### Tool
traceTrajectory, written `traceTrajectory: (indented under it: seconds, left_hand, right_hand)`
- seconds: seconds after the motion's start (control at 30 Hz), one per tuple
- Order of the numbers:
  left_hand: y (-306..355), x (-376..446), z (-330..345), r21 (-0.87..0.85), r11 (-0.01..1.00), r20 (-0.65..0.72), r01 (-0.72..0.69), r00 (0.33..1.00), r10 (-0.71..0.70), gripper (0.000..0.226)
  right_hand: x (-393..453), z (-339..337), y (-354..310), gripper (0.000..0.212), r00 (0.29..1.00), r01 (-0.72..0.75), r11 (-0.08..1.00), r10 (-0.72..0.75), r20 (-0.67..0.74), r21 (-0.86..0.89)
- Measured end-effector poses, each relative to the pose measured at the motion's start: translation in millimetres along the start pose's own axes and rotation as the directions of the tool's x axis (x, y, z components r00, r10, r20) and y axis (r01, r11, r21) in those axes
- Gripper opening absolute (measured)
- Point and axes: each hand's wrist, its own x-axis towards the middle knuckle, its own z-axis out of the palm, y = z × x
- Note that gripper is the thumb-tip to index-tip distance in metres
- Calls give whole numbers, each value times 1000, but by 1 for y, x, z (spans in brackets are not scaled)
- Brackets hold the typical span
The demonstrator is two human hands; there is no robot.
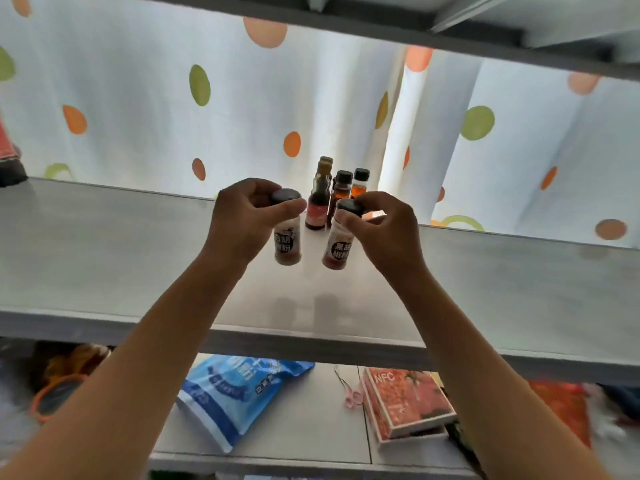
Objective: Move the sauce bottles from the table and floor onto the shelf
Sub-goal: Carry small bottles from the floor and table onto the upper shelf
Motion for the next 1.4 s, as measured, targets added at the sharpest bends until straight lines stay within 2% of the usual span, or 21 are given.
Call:
traceTrajectory:
  seconds: [0.13,0.27,0.4,0.5,0.57,0.9,1.13,1.4]
  left_hand:
    - [-8,40,34,-69,996,50,49,998,-45,32]
    - [-20,76,61,-98,992,31,82,996,-79,37]
    - [-36,103,84,5,997,-26,71,997,-71,41]
    - [-43,107,96,269,962,-118,-35,991,69,31]
    - [-47,108,101,342,937,-137,-72,983,125,33]
    - [-73,122,110,354,930,-170,-98,971,167,33]
    - [-86,121,118,421,889,-97,-182,965,243,29]
    - [-93,120,118,475,857,-75,-198,962,264,45]
  right_hand:
    - [40,-11,25,19,993,-20,996,10,-113,-84]
    - [86,-17,51,32,989,-22,982,-6,-149,-187]
    - [118,-10,76,32,995,-16,965,-12,-103,-263]
    - [133,4,92,29,998,-32,956,16,-56,-291]
    - [142,11,101,29,999,-43,954,37,-28,-296]
    - [149,36,120,32,999,-44,961,43,-10,-273]
    - [145,40,129,35,1000,-24,955,21,-13,-294]
    - [135,34,129,31,997,80,930,-79,19,-358]
